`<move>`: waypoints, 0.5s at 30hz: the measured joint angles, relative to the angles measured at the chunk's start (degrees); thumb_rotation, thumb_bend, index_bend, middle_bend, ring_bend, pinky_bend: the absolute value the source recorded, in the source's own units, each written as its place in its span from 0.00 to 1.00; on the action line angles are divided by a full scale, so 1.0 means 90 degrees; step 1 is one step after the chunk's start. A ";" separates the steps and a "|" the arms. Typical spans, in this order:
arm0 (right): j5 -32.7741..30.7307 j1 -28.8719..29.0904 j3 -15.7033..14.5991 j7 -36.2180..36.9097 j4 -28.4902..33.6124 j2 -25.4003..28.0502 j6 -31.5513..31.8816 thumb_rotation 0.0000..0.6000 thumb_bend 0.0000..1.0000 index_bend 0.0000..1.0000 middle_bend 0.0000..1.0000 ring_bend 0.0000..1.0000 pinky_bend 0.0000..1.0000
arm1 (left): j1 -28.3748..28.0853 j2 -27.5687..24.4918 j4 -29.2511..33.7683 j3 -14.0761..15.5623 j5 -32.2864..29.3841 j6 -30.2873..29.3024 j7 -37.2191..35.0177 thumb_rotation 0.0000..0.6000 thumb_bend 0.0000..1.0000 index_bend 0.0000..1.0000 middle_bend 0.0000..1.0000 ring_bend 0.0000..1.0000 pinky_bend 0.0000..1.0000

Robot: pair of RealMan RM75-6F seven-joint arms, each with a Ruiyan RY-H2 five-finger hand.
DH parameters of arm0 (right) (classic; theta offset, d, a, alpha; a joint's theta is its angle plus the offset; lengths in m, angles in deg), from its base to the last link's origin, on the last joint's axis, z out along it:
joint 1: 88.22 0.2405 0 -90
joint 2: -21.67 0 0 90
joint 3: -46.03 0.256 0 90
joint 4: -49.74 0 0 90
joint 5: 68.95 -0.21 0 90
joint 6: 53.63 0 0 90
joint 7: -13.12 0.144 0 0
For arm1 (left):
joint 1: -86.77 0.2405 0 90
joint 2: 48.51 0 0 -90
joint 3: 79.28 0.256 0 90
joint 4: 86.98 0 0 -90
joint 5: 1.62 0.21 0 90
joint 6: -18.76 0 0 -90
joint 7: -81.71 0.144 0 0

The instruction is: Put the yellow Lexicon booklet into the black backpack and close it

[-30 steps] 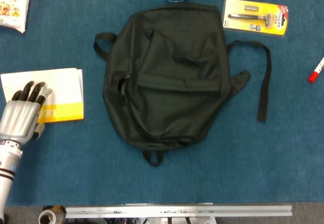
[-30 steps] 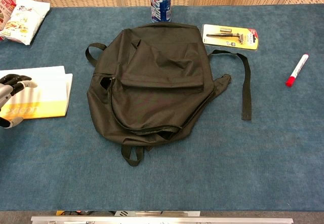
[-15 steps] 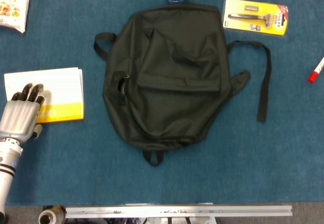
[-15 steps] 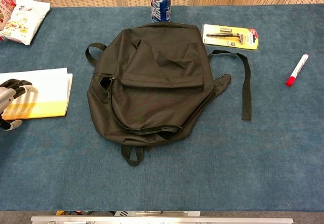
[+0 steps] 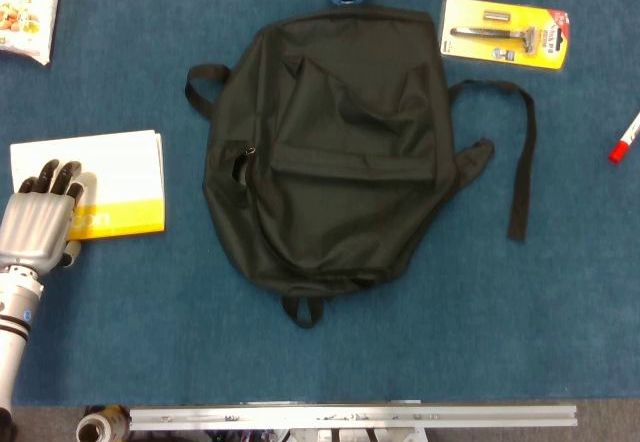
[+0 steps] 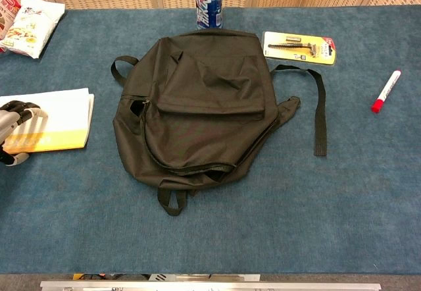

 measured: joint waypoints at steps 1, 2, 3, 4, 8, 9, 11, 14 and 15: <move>-0.0002 -0.0006 0.0003 0.0016 -0.0006 -0.0003 0.0014 1.00 0.24 0.29 0.39 0.27 0.45 | -0.0007 0.0004 -0.0013 -0.0003 -0.0014 0.0011 -0.0006 1.00 0.25 0.15 0.10 0.06 0.21; -0.0002 -0.0011 0.0006 0.0027 -0.0012 -0.0005 0.0024 1.00 0.24 0.29 0.39 0.27 0.45 | -0.0015 0.0009 -0.0030 -0.0003 -0.0029 0.0021 -0.0004 1.00 0.25 0.15 0.10 0.06 0.21; -0.0003 -0.0014 0.0008 0.0036 -0.0020 -0.0008 0.0032 1.00 0.24 0.29 0.39 0.27 0.45 | -0.0020 0.0012 -0.0039 0.0000 -0.0040 0.0031 0.0000 1.00 0.25 0.15 0.10 0.06 0.21; -0.0001 -0.0018 0.0010 0.0046 -0.0026 -0.0011 0.0038 1.00 0.24 0.29 0.39 0.27 0.45 | -0.0024 0.0010 -0.0041 0.0004 -0.0050 0.0044 0.0006 1.00 0.25 0.15 0.10 0.06 0.21; -0.0005 -0.0020 0.0012 0.0074 -0.0042 -0.0017 0.0033 1.00 0.24 0.29 0.39 0.27 0.45 | -0.0049 0.0012 -0.0047 0.0002 -0.0116 0.0075 0.0048 1.00 0.25 0.15 0.10 0.06 0.21; -0.0009 -0.0020 0.0012 0.0085 -0.0047 -0.0019 0.0028 1.00 0.24 0.29 0.39 0.27 0.45 | -0.0056 0.0017 -0.0050 0.0001 -0.0129 0.0087 0.0055 1.00 0.25 0.15 0.10 0.06 0.21; -0.0019 -0.0022 0.0012 0.0105 -0.0061 -0.0026 0.0024 1.00 0.24 0.29 0.39 0.27 0.45 | -0.0084 0.0022 -0.0052 -0.0006 -0.0167 0.0137 0.0065 1.00 0.25 0.15 0.10 0.06 0.21; -0.0030 -0.0040 0.0009 0.0137 -0.0080 -0.0030 0.0033 1.00 0.24 0.29 0.39 0.27 0.45 | -0.0109 0.0047 -0.0069 -0.0036 -0.0190 0.0137 0.0022 1.00 0.25 0.15 0.10 0.06 0.21; -0.0033 -0.0047 0.0007 0.0146 -0.0086 -0.0030 0.0038 1.00 0.24 0.29 0.39 0.27 0.45 | -0.0116 0.0057 -0.0082 -0.0044 -0.0197 0.0139 0.0009 1.00 0.25 0.15 0.11 0.06 0.21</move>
